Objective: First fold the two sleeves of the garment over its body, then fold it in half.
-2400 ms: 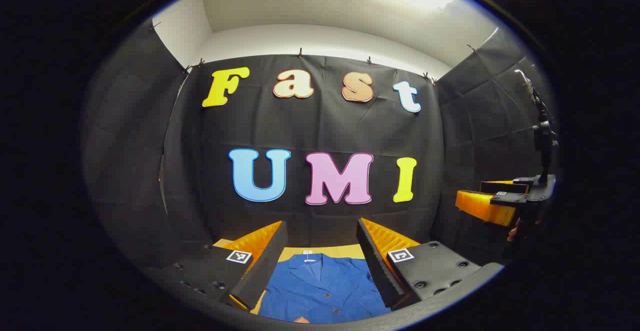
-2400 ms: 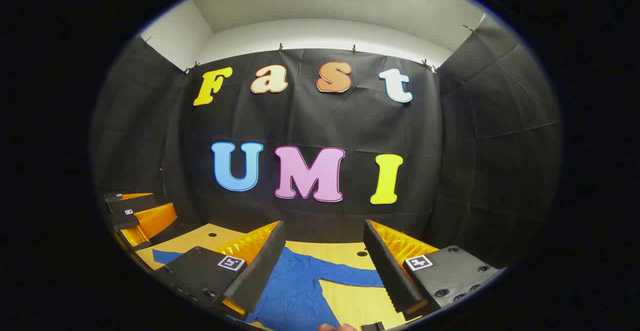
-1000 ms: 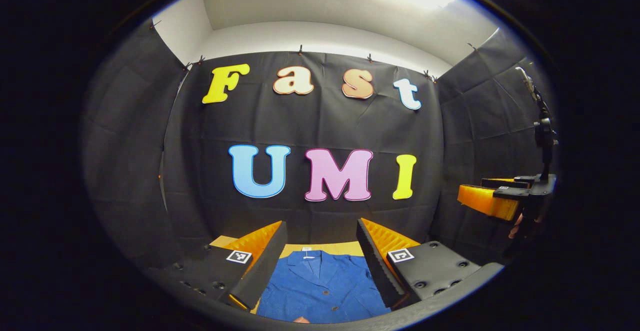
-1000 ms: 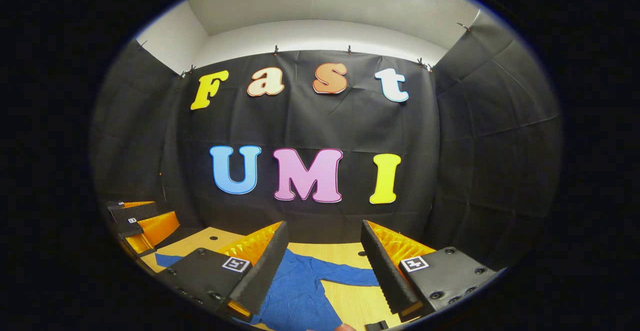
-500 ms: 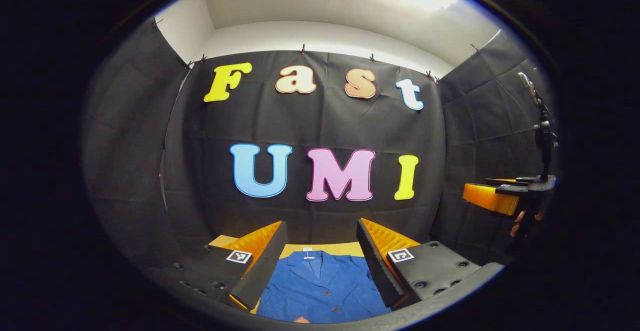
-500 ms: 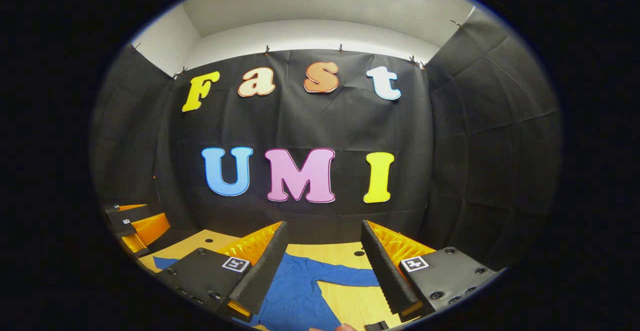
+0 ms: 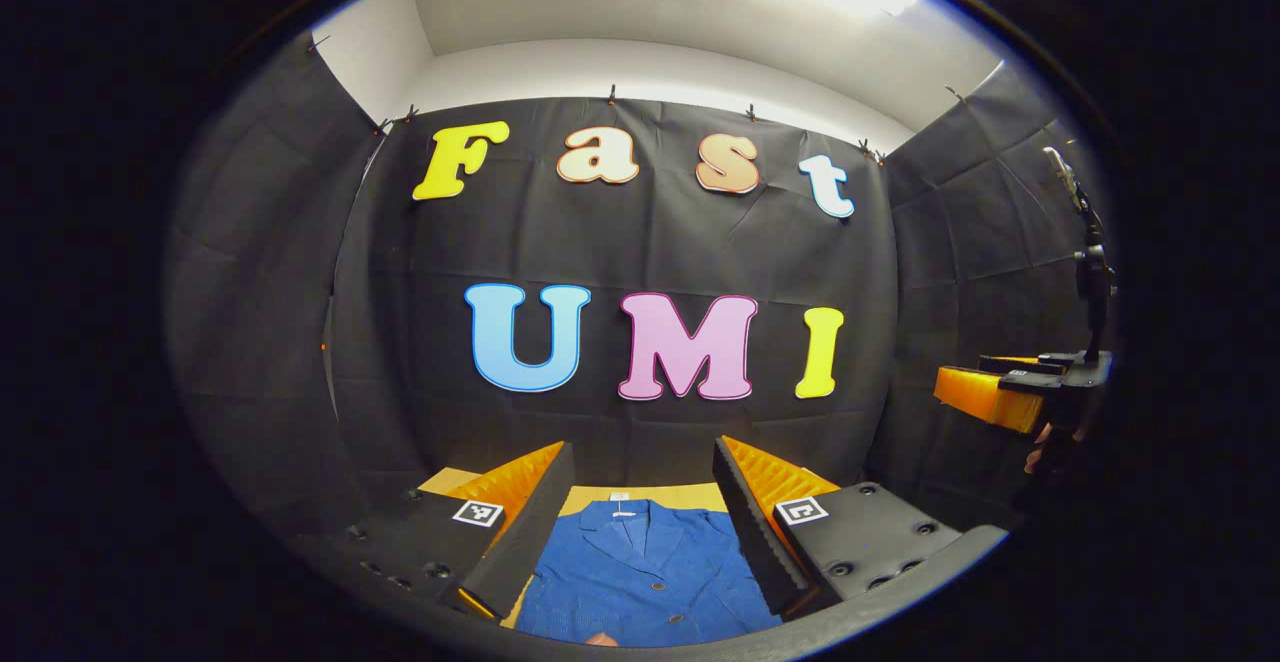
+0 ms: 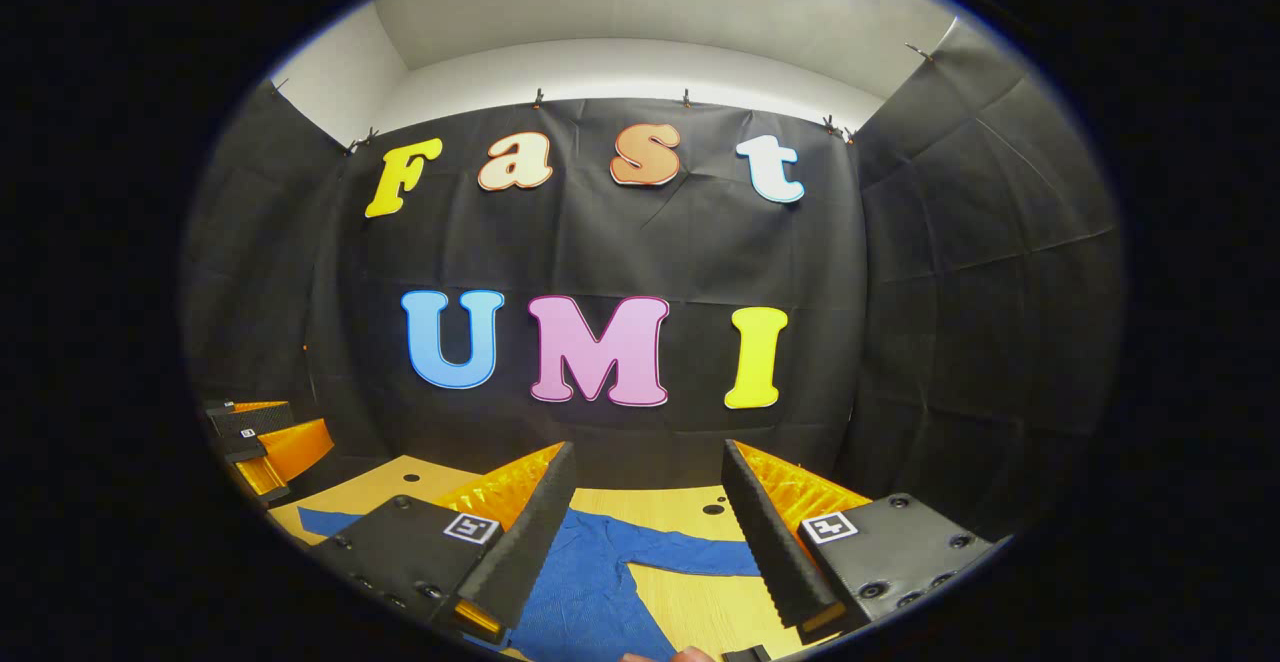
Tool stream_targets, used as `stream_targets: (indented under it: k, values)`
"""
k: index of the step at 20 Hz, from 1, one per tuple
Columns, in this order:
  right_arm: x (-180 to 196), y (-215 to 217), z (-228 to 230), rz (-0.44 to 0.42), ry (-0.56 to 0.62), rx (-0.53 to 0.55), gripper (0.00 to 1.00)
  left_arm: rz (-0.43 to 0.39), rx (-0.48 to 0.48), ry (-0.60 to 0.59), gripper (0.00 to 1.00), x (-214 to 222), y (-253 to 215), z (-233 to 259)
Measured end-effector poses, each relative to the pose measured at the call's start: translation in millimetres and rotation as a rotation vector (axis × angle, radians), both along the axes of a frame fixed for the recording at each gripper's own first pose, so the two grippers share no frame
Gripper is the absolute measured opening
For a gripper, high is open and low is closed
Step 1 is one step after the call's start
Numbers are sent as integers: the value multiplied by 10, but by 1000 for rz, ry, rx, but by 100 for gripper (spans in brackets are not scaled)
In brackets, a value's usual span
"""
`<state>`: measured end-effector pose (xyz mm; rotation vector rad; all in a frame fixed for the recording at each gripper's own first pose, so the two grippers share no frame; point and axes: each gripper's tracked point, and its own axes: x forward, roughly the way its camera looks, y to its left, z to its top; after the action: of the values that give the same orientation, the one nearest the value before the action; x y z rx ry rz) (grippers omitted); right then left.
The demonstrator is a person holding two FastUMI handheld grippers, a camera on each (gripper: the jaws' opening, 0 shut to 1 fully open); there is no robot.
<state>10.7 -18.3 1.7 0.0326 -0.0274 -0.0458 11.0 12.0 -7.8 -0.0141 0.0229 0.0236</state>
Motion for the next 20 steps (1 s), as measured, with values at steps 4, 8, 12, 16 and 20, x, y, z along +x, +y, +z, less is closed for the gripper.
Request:
stream_targets:
  k: [4,8,12,16,20]
  values:
    - [29,-80,60,-16,-42,4,87,-4,12,-10,82,17,-12,21]
    - [103,-262,-108,-60,0,-48,87,-9,11,-16,82,19,-19,31]
    - [150,-452,-138,-97,25,13,87,-6,15,-23,82,11,40,25]
    - [216,-677,-62,-124,-14,5,94,-13,-5,-15,82,7,65,-8]
    - [350,-832,-13,-121,-14,-44,94,-25,-7,-18,81,67,41,-24]
